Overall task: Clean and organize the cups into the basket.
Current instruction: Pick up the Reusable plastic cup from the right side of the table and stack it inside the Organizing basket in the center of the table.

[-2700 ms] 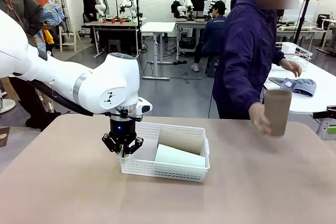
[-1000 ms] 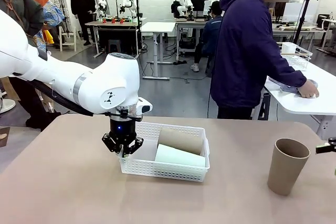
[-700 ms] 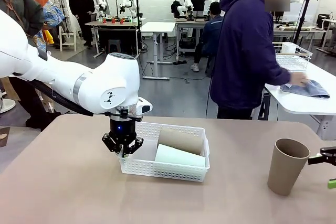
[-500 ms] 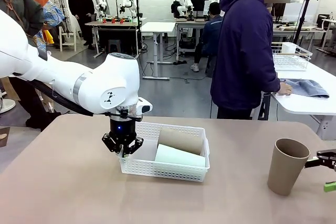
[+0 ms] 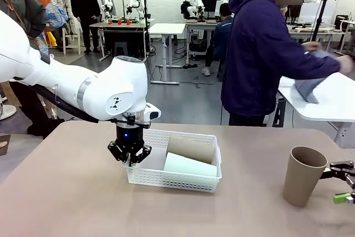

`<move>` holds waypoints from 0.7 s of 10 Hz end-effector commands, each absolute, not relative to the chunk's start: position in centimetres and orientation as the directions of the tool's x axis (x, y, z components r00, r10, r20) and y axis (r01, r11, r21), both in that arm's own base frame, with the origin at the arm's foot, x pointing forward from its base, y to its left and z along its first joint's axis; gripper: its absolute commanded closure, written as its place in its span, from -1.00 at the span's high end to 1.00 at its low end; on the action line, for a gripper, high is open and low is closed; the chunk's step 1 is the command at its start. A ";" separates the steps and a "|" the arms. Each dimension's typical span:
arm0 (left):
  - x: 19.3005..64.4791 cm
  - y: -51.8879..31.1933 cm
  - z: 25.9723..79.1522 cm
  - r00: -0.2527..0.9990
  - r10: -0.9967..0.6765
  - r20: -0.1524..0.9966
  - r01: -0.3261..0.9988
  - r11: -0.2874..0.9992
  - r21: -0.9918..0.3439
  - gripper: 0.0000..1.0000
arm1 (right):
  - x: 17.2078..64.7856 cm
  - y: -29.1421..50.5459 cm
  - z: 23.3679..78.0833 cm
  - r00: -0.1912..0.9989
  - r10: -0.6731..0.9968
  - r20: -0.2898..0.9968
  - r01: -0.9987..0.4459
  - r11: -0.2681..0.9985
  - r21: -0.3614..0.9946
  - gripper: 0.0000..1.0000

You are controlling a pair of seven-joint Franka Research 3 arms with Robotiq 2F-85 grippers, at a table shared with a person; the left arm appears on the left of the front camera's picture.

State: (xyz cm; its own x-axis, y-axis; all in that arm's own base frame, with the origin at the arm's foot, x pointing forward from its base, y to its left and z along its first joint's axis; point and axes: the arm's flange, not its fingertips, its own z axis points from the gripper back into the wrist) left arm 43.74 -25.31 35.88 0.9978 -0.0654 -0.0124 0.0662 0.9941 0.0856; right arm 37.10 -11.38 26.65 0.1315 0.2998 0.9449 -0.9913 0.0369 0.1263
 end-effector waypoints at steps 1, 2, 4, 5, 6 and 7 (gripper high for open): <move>43.6 -25.4 35.7 0.998 -0.064 -0.007 0.064 0.993 0.103 -1.00 | 38.9 -10.2 25.1 0.136 0.296 0.945 -0.991 0.056 0.125 1.00; 43.6 -25.4 35.7 0.998 -0.064 -0.007 0.064 0.993 0.103 -1.00 | 39.5 -9.6 24.7 0.143 0.291 0.946 -0.989 0.068 0.129 1.00; 43.6 -25.4 35.7 0.998 -0.064 -0.007 0.064 0.993 0.103 -1.00 | 40.6 -8.7 24.2 0.152 0.274 0.950 -0.988 0.065 0.139 1.00; 43.6 -25.4 35.7 0.998 -0.064 -0.007 0.064 0.993 0.103 -1.00 | 40.7 -8.3 24.1 0.151 0.264 0.953 -0.989 0.050 0.142 1.00; 43.6 -25.4 35.7 0.998 -0.064 -0.007 0.064 0.993 0.103 -1.00 | 40.7 -8.0 24.1 0.144 0.257 0.956 -0.990 0.040 0.139 1.00; 43.6 -25.4 35.7 0.998 -0.064 -0.007 0.064 0.993 0.103 -1.00 | 40.8 -7.6 24.1 0.138 0.251 0.958 -0.990 0.032 0.134 1.00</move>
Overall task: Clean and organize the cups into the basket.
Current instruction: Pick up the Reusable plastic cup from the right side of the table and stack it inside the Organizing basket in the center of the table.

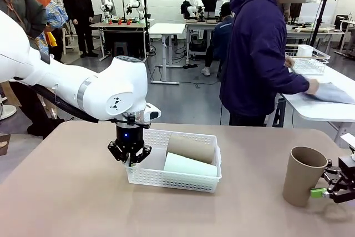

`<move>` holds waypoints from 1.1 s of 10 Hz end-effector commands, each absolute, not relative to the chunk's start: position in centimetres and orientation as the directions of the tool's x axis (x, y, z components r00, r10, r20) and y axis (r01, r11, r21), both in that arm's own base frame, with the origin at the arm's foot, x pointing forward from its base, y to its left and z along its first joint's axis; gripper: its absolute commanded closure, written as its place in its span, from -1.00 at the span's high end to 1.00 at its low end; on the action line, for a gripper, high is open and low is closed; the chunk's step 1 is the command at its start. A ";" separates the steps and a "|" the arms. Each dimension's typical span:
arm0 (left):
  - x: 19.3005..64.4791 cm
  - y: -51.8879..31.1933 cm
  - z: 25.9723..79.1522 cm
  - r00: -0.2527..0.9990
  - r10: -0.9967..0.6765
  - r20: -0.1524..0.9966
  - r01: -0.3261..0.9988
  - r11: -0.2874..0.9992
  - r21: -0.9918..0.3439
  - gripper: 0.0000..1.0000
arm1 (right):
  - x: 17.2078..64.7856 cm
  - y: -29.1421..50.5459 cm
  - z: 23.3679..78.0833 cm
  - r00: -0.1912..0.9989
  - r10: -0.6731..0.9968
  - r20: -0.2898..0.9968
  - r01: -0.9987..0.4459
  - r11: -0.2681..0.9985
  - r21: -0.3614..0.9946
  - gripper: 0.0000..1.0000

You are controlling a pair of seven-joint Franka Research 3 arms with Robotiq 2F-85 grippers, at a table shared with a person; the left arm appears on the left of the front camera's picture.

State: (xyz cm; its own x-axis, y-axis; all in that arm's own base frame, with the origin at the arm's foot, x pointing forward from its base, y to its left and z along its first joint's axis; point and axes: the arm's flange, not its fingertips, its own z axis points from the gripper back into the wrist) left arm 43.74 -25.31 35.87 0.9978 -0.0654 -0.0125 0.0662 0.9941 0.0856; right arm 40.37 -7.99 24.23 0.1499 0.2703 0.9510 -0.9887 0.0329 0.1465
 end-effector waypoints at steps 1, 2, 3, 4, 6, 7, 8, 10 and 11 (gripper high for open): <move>43.6 -25.4 35.7 0.998 -0.064 -0.007 0.064 0.993 0.103 -1.00 | 40.9 -7.0 24.0 0.129 0.239 0.962 -0.992 0.021 0.128 1.00; 43.6 -25.4 35.7 0.998 -0.064 -0.007 0.064 0.993 0.103 -1.00 | 41.0 -6.3 23.8 0.131 0.238 0.963 -0.991 0.001 0.134 1.00; 43.6 -25.4 35.7 0.998 -0.064 -0.007 0.064 0.993 0.103 -1.00 | 41.1 -5.7 23.7 0.132 0.239 0.962 -0.990 -0.019 0.141 1.00; 43.6 -25.4 35.7 0.998 -0.064 -0.007 0.064 0.993 0.103 -1.00 | 41.2 -5.4 23.6 0.136 0.234 0.963 -0.989 -0.033 0.147 1.00; 43.6 -25.4 35.7 0.998 -0.064 -0.007 0.064 0.993 0.103 -1.00 | 41.3 -5.0 23.1 0.132 0.228 0.965 -0.986 -0.067 0.150 1.00; 43.6 -25.4 35.7 0.998 -0.064 -0.007 0.064 0.993 0.103 -1.00 | 41.3 -5.1 23.0 0.127 0.226 0.966 -0.986 -0.080 0.148 -0.14; 43.6 -25.4 35.7 0.998 -0.064 -0.007 0.064 0.993 0.103 -1.00 | 41.3 -5.2 23.2 0.124 0.223 0.967 -0.986 -0.080 0.145 -0.14; 43.6 -25.4 35.7 0.998 -0.064 -0.007 0.064 0.993 0.103 -1.00 | 41.3 -5.4 23.4 0.116 0.219 0.969 -0.988 -0.078 0.136 -0.25; 43.6 -25.4 35.7 0.998 -0.064 -0.007 0.064 0.993 0.103 -1.00 | 41.3 -5.3 23.5 0.117 0.224 0.968 -0.987 -0.081 0.138 -1.00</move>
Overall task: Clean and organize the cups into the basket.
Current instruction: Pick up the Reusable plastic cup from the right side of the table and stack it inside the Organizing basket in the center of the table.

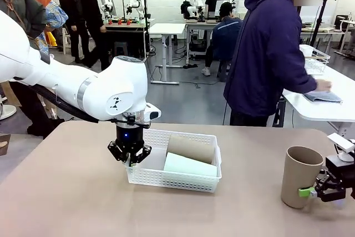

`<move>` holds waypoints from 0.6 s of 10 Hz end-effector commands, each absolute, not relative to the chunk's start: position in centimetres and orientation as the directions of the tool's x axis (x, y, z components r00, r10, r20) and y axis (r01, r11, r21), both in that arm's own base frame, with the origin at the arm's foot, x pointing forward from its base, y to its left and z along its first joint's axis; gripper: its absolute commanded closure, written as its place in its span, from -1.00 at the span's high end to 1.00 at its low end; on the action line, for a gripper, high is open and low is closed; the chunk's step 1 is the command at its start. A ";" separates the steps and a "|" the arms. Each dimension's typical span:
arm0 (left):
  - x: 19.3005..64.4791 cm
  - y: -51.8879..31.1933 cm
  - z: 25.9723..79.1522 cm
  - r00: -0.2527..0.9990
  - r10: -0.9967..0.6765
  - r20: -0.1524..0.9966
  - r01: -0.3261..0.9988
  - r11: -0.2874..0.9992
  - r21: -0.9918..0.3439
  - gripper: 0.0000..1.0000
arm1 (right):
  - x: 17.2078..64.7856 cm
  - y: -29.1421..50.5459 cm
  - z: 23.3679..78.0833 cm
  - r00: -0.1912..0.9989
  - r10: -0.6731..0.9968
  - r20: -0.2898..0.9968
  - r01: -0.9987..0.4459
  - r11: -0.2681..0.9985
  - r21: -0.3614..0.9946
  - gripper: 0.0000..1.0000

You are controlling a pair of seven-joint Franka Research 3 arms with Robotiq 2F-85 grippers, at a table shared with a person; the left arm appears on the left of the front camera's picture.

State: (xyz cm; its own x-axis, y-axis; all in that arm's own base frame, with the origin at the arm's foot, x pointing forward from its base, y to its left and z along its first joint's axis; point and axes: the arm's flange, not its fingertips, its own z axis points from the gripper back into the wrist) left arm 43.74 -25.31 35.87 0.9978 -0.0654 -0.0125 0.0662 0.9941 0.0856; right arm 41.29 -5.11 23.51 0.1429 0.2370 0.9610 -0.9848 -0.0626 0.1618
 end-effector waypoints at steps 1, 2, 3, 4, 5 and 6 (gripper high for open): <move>43.6 -25.4 35.7 0.998 -0.064 -0.007 0.064 0.993 0.103 -1.00 | 41.4 -5.0 25.0 0.129 0.228 0.965 -0.988 -0.051 0.144 -1.00; 43.6 -25.4 35.7 0.998 -0.064 -0.007 0.064 0.993 0.103 -1.00 | 41.8 -4.0 28.8 0.159 0.230 0.960 -0.980 -0.082 0.182 -1.00; 43.6 -25.4 35.7 0.998 -0.064 -0.007 0.064 0.993 0.103 -1.00 | 42.4 -2.9 33.8 0.139 0.240 0.961 -0.983 -0.084 0.163 -1.00; 43.6 -25.4 35.7 0.998 -0.064 -0.007 0.064 0.993 0.103 -1.00 | 43.3 -1.6 39.4 0.131 0.257 0.958 -0.983 -0.095 0.160 -1.00; 43.6 -25.4 35.7 0.998 -0.064 -0.007 0.064 0.993 0.103 -1.00 | 44.5 -0.8 43.3 0.138 0.272 0.952 -0.982 -0.084 0.167 -1.00; 43.6 -25.4 35.7 0.998 -0.064 -0.007 0.064 0.993 0.103 -1.00 | 45.7 -0.1 45.8 0.154 0.283 0.947 -0.980 -0.077 0.183 -1.00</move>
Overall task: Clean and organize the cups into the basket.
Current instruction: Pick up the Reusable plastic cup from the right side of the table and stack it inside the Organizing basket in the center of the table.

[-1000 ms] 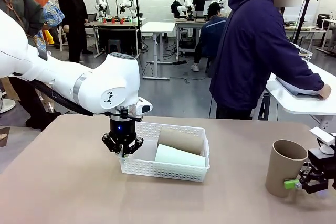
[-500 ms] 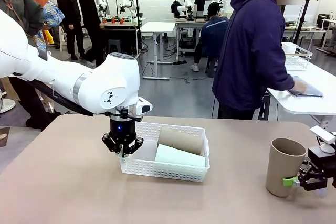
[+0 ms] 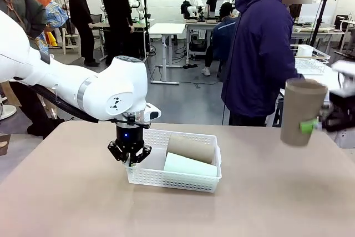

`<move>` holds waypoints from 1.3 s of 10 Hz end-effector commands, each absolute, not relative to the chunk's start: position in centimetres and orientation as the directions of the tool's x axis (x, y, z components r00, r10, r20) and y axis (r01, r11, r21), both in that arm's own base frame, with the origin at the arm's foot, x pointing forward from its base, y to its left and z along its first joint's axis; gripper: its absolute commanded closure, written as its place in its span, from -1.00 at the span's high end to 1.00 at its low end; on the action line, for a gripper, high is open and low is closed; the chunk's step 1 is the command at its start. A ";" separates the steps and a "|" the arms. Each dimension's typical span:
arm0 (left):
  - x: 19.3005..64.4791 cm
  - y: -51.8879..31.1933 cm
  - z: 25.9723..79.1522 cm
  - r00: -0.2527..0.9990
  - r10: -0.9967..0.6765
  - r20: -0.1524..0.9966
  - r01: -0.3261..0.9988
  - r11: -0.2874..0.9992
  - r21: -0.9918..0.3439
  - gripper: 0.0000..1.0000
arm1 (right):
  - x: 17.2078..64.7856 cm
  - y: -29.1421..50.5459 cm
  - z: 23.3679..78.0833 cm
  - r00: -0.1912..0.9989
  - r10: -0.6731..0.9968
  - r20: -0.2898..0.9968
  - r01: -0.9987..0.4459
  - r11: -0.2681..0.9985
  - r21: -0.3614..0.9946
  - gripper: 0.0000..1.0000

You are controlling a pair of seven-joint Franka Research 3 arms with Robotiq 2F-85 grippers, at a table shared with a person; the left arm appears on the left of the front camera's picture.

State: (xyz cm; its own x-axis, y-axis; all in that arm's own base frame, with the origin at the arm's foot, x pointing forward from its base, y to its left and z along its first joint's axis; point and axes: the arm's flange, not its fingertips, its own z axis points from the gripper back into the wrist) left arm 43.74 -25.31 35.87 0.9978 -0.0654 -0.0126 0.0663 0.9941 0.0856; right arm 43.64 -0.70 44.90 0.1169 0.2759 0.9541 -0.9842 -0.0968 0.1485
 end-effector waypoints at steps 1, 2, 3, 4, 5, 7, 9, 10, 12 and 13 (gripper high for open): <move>43.6 -25.4 35.7 0.998 -0.064 -0.007 0.064 0.993 0.103 -1.00 | 46.2 0.6 47.0 0.158 0.296 0.942 -0.979 -0.074 0.188 -1.00; 43.6 -25.4 35.7 0.998 -0.064 -0.007 0.064 0.993 0.103 -1.00 | 46.3 1.0 47.4 0.156 0.305 0.940 -0.979 -0.081 0.188 -1.00; 43.6 -25.4 35.7 0.998 -0.064 -0.007 0.064 0.993 0.103 -1.00 | 44.5 0.2 48.4 0.123 0.295 0.947 -0.984 -0.088 0.156 -1.00; 43.6 -25.4 35.7 0.998 -0.064 -0.007 0.064 0.993 0.103 -1.00 | 44.5 0.2 48.4 0.123 0.295 0.947 -0.984 -0.088 0.156 -1.00; 43.6 -25.4 35.7 0.998 -0.064 -0.007 0.064 0.993 0.103 -1.00 | 44.5 0.2 48.4 0.123 0.295 0.947 -0.984 -0.088 0.156 -1.00; 43.6 -25.4 35.7 0.998 -0.064 -0.007 0.064 0.993 0.103 -1.00 | 44.5 0.2 48.4 0.123 0.295 0.947 -0.984 -0.088 0.156 -1.00; 43.6 -25.4 35.7 0.998 -0.064 -0.007 0.064 0.993 0.103 -1.00 | 45.5 4.3 51.5 0.087 0.433 0.897 -0.985 -0.100 0.144 0.67; 43.6 -25.4 35.7 0.998 -0.064 -0.007 0.064 0.993 0.103 -1.00 | 46.8 8.5 53.8 0.077 0.536 0.841 -0.980 -0.114 0.163 0.67; 43.6 -25.4 35.7 0.998 -0.064 -0.007 0.064 0.993 0.103 -1.00 | 48.8 16.2 55.6 0.068 0.685 0.725 -0.969 -0.128 0.212 0.67; 43.6 -25.4 35.7 0.998 -0.064 -0.007 0.064 0.993 0.103 -1.00 | 49.1 19.1 55.3 0.053 0.736 0.675 -0.961 -0.146 0.235 0.67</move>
